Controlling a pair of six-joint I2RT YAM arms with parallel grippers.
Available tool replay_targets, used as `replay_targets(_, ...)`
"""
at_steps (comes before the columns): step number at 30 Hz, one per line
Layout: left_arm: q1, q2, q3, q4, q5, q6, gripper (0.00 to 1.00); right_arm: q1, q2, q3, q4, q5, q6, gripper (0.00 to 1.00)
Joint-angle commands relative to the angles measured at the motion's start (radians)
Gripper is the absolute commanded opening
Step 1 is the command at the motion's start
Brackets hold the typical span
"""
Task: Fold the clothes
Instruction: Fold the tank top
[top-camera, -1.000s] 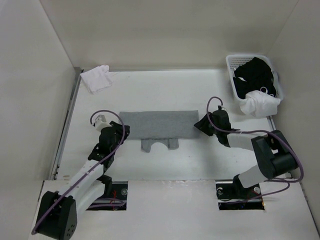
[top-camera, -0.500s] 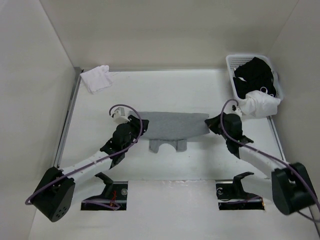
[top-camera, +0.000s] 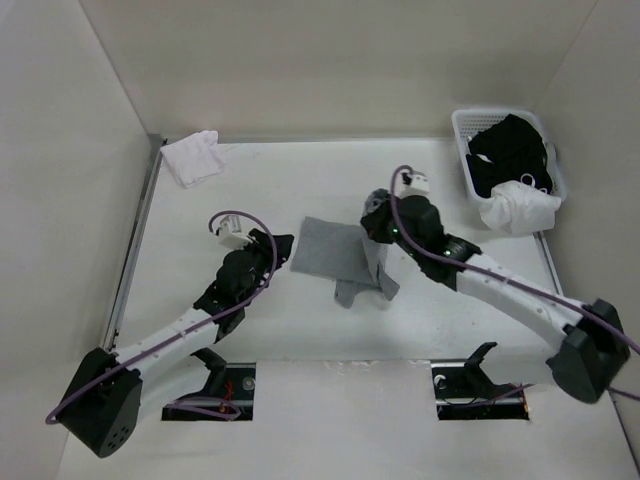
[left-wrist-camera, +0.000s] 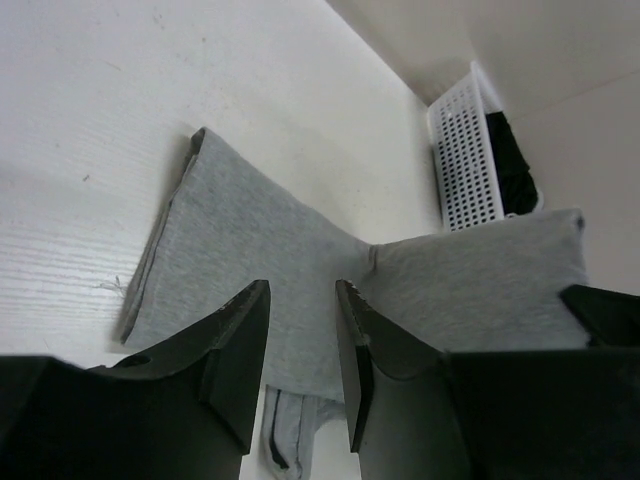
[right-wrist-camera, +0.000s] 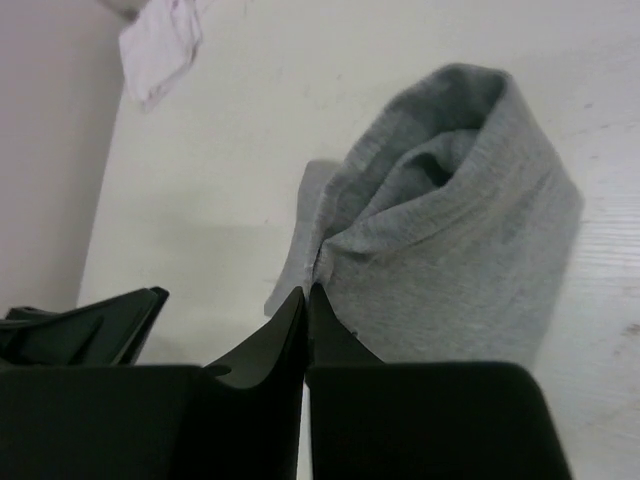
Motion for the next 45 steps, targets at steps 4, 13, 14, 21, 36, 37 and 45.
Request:
replay_targets(4,0.076,-0.131,-0.051,0.009,0.02,-0.018,0.32,0.143,0.362,0.266,-0.066,0.056,-0.035,0.05)
replay_targets(13,0.163,-0.218,-0.05,-0.041,0.043,-0.015,0.34,0.232,0.66,0.555,0.009,-0.073,0.097,0.36)
replay_targets(14,0.168,-0.215,-0.042,-0.041,0.043,-0.012,0.34,0.233,0.639,0.536,0.034,-0.077,0.097,0.37)
replay_targets(21,0.085,0.04,0.068,0.061,0.051,0.003,0.36,0.126,0.392,0.196,0.169,-0.06,0.074,0.22)
replay_targets(36,-0.088,0.67,0.216,0.327,0.127,-0.024,0.33,-0.153,0.482,-0.062,0.494,-0.246,0.107,0.03)
replay_targets(37,-0.085,0.676,0.187,0.348,0.129,-0.034,0.32,-0.165,0.502,-0.073,0.528,-0.246,0.124,0.03)
replay_targets(45,-0.093,0.653,0.033,0.448,0.14,-0.058,0.32,-0.247,0.643,-0.129,0.687,-0.286,0.236,0.03)
